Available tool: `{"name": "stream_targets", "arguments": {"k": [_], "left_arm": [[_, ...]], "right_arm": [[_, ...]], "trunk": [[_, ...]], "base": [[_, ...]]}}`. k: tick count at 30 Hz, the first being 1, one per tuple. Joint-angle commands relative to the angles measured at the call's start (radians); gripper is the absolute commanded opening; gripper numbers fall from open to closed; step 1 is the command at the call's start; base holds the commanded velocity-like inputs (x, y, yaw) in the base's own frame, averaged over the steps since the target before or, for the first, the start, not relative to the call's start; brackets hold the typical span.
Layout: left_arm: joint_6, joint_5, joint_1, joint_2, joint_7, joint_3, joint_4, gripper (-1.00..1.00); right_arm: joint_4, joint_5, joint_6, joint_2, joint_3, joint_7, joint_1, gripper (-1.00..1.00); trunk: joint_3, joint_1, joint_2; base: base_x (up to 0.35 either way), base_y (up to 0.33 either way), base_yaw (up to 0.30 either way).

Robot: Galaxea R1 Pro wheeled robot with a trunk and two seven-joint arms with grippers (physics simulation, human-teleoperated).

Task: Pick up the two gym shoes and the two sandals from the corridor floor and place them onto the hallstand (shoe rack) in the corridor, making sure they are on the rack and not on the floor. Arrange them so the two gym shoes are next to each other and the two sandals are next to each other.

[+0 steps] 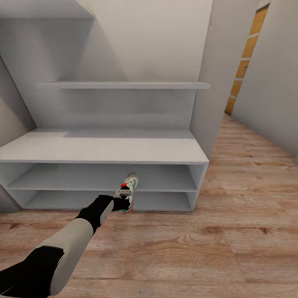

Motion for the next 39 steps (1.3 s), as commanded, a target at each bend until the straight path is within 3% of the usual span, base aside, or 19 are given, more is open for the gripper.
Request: {"name": "stream_targets", "arguments": {"k": [1,16,39], "left_arm": [[0.005,0.009,0.000,0.001,0.002,-0.006,-0.001,-1.00],[0.005,0.009,0.000,0.001,0.002,-0.005,-0.001,-1.00],[0.004,0.009,0.000,0.001,0.002,-0.005,-0.001,-1.00]], "right_arm": [[-0.001,0.008,0.004,0.000,-0.001,0.002,-0.001,-1.00],[-0.001,0.008,0.005,0.000,-0.001,0.002,-0.001,-1.00],[-0.001,0.008,0.005,0.000,-0.001,0.002,-0.001,-1.00]], "trunk": [[-0.001,0.000,0.000],[-0.001,0.000,0.000],[-0.001,0.000,0.000]], "base": [[0.338,-0.087,0.000],[0.341,-0.007,0.000],[0.193,0.000,0.000]]}}
